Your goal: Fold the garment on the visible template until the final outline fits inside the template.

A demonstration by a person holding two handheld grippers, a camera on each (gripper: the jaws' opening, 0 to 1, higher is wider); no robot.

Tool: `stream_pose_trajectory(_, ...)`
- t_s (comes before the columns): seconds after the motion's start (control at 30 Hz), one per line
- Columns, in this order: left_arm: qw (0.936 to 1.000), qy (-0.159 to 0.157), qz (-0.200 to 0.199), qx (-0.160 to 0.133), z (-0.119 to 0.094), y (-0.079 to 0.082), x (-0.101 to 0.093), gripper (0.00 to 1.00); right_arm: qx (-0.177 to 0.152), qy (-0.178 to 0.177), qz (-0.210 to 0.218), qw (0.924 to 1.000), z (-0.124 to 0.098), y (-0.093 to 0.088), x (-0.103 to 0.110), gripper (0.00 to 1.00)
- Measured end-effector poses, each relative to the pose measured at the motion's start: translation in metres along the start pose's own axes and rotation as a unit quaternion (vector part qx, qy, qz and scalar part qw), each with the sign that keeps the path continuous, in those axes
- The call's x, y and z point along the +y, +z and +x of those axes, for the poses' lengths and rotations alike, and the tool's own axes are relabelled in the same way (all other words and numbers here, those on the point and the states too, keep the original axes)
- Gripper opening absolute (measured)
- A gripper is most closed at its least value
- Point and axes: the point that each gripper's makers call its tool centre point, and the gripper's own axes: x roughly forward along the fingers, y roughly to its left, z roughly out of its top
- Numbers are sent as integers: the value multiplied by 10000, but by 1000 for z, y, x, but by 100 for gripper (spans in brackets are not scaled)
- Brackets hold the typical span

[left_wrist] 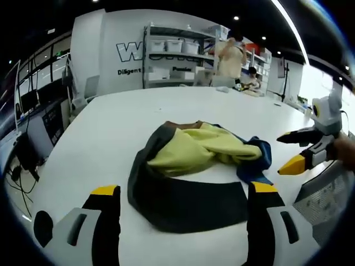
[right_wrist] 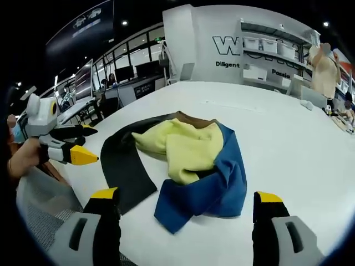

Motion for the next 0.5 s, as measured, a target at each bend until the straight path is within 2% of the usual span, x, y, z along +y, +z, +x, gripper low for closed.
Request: stream_pose_trajectory(0.5,9999,27,139,78,0,-3,0,99,119,-99,-5,9999,0,-5,-5,99)
